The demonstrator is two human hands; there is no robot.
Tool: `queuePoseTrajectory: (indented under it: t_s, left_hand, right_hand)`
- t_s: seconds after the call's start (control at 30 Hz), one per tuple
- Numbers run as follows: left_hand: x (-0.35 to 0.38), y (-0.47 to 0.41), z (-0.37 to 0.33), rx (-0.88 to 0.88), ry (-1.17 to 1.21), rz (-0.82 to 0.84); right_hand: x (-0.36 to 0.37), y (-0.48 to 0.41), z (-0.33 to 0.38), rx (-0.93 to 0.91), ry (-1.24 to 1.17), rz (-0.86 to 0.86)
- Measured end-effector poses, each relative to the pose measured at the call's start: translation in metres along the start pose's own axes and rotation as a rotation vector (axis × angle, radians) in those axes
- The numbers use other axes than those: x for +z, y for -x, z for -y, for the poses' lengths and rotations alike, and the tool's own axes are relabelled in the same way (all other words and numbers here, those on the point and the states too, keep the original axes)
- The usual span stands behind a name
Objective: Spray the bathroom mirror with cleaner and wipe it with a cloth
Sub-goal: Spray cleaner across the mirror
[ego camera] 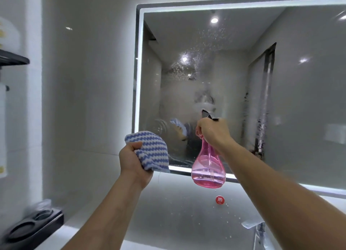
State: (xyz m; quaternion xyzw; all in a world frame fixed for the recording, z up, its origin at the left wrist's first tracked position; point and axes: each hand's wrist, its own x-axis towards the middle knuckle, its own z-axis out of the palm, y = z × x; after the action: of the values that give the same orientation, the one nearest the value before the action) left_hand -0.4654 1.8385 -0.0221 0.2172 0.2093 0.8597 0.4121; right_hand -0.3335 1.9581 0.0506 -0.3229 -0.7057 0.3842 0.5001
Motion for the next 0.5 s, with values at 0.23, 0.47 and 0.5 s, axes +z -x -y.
queuePoseTrajectory:
  t_s: [0.23,0.47,0.5]
  left_hand:
    - [-0.011,0.003,-0.011,0.007,0.033,-0.021]
    - [-0.017,0.006,0.001,-0.076,0.059,0.037]
    - [-0.016,0.01,0.002,-0.097,0.063,0.048]
  right_hand:
    - [0.023,0.012,-0.01,0.023,0.061,0.142]
    - [0.022,0.032,-0.044,0.063,-0.023,0.074]
    - [0.02,0.036,-0.049,0.085,-0.037,0.083]
